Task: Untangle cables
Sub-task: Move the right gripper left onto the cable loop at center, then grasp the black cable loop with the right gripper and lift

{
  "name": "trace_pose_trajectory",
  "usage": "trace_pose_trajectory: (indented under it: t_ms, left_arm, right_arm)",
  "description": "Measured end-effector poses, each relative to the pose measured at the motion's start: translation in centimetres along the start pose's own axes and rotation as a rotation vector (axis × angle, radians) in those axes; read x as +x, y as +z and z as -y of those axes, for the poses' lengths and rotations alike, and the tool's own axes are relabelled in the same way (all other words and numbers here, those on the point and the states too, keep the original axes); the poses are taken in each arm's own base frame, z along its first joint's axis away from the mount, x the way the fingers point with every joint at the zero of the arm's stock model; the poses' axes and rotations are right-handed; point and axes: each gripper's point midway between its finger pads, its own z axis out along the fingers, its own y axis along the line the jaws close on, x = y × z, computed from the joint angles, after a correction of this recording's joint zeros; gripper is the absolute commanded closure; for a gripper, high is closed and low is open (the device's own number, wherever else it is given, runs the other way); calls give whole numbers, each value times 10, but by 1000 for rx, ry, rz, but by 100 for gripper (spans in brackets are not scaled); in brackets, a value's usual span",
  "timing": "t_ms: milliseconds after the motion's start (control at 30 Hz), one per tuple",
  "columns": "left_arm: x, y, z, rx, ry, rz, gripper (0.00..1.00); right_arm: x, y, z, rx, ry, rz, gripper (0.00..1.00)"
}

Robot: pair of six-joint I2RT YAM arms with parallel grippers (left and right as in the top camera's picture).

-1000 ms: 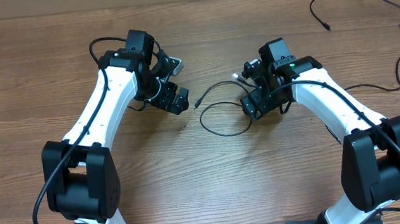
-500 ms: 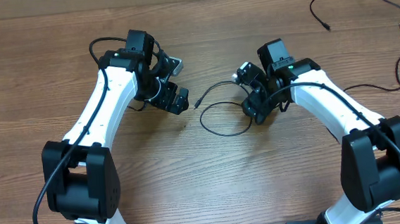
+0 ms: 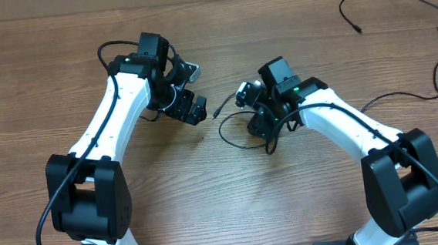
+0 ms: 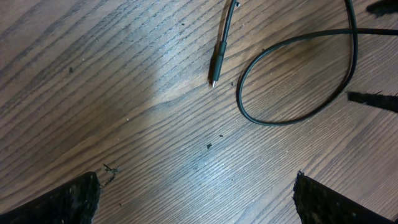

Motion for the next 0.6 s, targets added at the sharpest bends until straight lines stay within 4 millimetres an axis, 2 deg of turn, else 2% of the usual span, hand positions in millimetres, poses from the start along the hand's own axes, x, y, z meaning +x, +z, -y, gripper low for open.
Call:
trace_pose_trajectory:
  t_ms: [67, 100, 233, 433, 600]
  left_arm:
    - [0, 0, 0, 0, 0, 0, 0]
    - [0, 0, 0, 0, 0, 0, 0]
    - [0, 0, 0, 0, 0, 0, 0]
    - [0, 0, 0, 0, 0, 0, 0]
    - [0, 0, 0, 0, 0, 0, 1]
  right_arm:
    - [-2, 1, -3, -3, -5, 3, 50]
    - [-3, 1, -3, -3, -2, 4, 59]
    - [0, 1, -3, -1, 22, -6, 68]
    - [3, 1, -4, -4, 66, -18, 96]
    - [9, 0, -8, -18, 107, -45, 96]
